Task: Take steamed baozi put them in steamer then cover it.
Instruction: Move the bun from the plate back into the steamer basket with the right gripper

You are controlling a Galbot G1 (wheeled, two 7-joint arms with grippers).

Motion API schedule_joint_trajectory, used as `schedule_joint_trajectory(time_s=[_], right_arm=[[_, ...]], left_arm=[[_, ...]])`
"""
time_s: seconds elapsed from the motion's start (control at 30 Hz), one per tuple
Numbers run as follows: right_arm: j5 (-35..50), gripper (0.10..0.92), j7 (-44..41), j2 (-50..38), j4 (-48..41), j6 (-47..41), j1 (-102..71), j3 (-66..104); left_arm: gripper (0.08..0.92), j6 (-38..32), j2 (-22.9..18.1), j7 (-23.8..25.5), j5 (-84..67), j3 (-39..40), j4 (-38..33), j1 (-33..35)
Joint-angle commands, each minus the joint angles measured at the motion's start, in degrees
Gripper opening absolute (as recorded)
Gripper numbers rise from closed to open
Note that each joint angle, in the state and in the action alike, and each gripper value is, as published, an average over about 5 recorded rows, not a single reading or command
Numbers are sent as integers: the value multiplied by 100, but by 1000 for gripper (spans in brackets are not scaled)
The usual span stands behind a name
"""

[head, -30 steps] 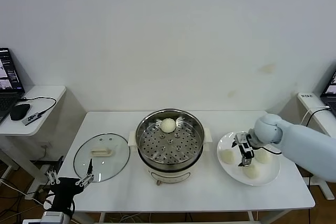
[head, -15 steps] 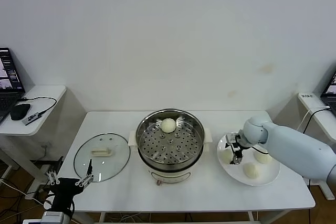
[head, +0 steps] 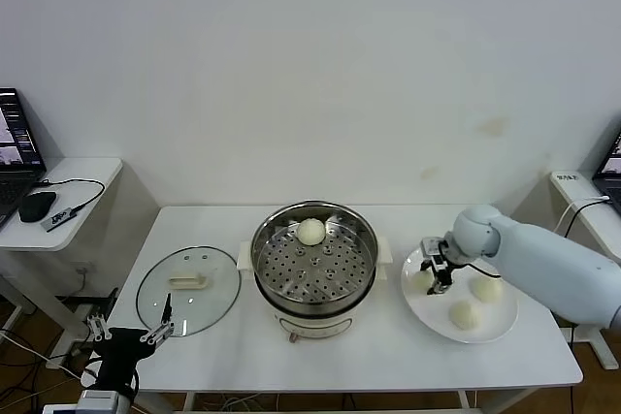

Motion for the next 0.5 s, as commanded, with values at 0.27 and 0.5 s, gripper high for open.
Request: schedule_joint_trajectory(time_s=[0.27, 0.5], right_arm=[[1566, 577, -302, -481, 1004, -435, 3137, -1233], [2754, 583, 188, 466, 1578, -1106, 3869, -1717]], left_arm=[[823, 38, 57, 3, -13, 59, -107, -40], [823, 61, 102, -2, -30, 51, -100, -112]])
